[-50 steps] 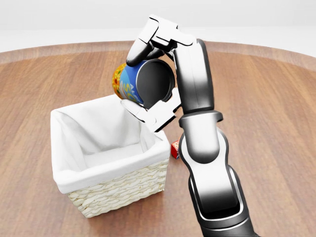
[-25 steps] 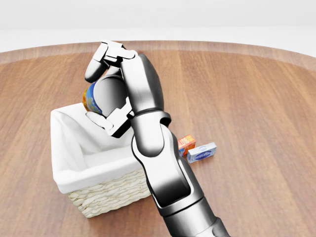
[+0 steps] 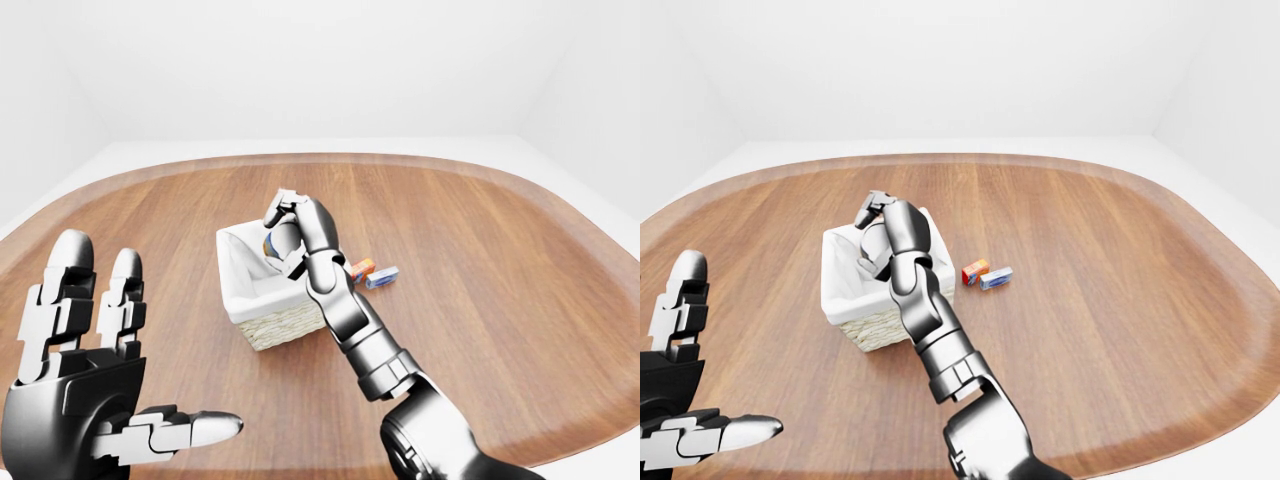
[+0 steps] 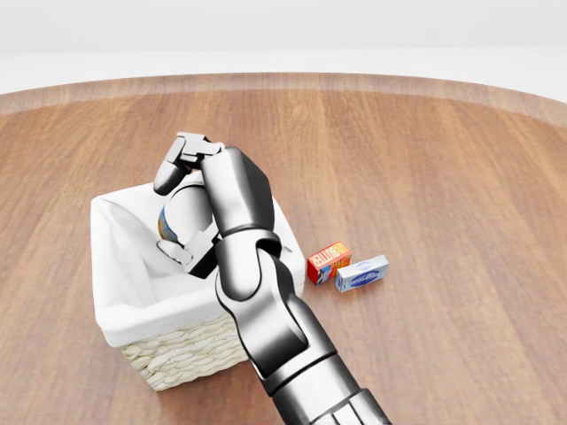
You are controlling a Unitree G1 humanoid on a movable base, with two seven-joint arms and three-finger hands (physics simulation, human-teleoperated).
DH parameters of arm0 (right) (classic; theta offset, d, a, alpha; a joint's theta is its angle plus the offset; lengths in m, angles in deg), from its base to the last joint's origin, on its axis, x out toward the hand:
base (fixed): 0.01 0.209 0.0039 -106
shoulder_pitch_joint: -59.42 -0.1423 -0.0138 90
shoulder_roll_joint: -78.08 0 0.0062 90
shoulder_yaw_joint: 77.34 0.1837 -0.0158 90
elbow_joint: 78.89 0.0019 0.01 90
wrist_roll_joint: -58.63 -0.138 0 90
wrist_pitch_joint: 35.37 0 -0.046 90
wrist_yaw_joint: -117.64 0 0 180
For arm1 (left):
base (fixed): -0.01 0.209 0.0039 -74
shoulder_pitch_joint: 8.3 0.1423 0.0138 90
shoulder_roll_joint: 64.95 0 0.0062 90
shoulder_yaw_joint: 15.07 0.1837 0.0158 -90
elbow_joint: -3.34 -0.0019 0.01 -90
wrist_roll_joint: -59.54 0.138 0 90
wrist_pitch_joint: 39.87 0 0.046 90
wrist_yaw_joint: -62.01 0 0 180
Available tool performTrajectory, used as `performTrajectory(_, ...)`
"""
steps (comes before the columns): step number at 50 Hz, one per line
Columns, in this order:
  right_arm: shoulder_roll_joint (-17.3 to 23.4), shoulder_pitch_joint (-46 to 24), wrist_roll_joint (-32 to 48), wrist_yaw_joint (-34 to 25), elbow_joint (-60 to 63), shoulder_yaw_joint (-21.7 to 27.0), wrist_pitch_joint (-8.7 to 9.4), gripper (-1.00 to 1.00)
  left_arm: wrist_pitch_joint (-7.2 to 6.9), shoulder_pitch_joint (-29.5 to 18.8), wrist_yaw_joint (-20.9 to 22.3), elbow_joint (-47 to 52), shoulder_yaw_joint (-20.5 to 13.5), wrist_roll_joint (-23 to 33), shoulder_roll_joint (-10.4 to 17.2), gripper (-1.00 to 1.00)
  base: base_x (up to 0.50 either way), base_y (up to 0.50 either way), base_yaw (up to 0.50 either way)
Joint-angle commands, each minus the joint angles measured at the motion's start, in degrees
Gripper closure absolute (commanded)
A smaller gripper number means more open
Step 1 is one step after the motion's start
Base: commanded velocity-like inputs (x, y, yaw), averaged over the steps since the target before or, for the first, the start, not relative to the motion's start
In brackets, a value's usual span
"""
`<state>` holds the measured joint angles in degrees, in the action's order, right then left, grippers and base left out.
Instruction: Pick up the alphabet soup and put it in the basket.
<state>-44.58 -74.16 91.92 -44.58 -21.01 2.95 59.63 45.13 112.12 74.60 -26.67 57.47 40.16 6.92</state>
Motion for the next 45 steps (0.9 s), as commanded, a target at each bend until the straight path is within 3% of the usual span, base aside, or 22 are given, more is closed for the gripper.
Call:
performTrajectory(1,-0.1,-2.6,0.1,4.2,-8.8,0.8,0.00,1.00,0.00,0.1,0.2,0.0,0.0,0.0,0.0,-1.00,0.00,0.00,0.00)
performTrajectory(18,-0.8,-3.3,1.2,6.0,-13.1,0.5,0.00,1.00,0.00,0.3,-1.0,0.0,0.4,-0.8,1.1,-1.00,0.00,0.00,0.00)
performTrajectory(29,-1.1,-3.3,1.8,6.2,-14.2,0.4,0.00,1.00,0.00,-0.3,0.1,0.0,-0.1,-0.3,0.1,-1.00,0.00,0.00,0.00)
performTrajectory(30,-1.2,-3.3,1.9,6.1,-14.3,0.3,0.00,0.33,0.00,-0.2,0.2,0.0,-0.1,-0.3,0.0,-1.00,0.00,0.00,0.00)
performTrajectory(31,-1.2,-3.3,2.2,6.3,-14.4,0.3,0.00,-1.00,0.00,-0.2,0.2,0.0,-0.1,-0.4,0.0,-1.00,0.00,0.00,0.00)
performTrajectory(45,-1.6,-3.0,2.9,5.9,-14.0,0.1,0.00,-1.00,0.00,-0.1,0.2,0.0,-0.4,-0.8,0.2,-1.00,0.00,0.00,0.00)
